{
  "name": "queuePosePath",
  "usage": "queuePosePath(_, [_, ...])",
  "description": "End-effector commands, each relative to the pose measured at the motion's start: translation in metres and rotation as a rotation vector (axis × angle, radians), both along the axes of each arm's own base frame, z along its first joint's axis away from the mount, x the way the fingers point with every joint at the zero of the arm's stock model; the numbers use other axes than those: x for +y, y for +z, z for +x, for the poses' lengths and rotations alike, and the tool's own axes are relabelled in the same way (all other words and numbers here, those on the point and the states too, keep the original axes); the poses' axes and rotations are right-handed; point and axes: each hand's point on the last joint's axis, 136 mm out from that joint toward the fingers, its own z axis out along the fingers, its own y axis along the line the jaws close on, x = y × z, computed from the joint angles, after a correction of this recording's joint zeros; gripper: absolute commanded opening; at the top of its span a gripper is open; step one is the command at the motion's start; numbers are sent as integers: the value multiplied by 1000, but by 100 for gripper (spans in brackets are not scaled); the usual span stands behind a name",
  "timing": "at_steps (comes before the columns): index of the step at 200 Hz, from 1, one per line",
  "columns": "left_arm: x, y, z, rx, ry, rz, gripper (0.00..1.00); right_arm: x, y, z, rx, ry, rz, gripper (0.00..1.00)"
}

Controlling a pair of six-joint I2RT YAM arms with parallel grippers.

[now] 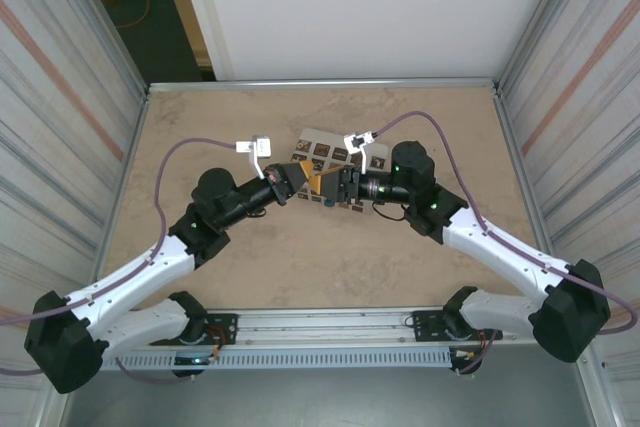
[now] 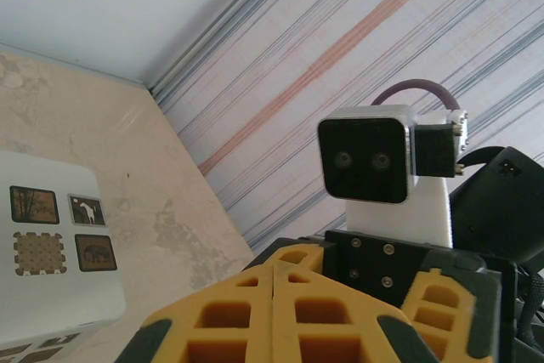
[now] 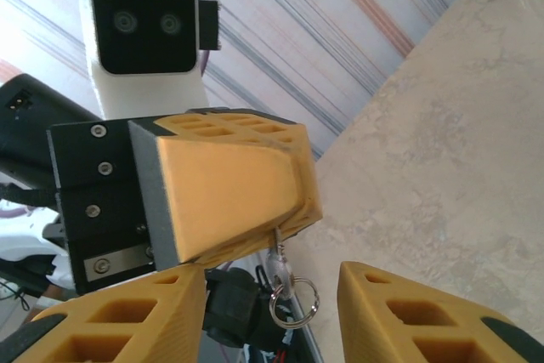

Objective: Unlock the padlock with the key

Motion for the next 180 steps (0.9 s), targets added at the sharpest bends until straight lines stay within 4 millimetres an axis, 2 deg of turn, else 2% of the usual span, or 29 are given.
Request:
queuePosePath(1, [1,14,-3,-59,-7,-22,0,4,10,-1,-17,14,30,43])
queuePosePath(48, [4,14,-2,-53,12,-43,0,3,2,1,1,-4,19,38])
queuePosePath(100, [5,15,-1,-56,21,-47,0,8,5,2,5,5,31,30])
queuePosePath(180, [8,12,1,-46,40,-56,0,7,-1,5,15,-14,19,4])
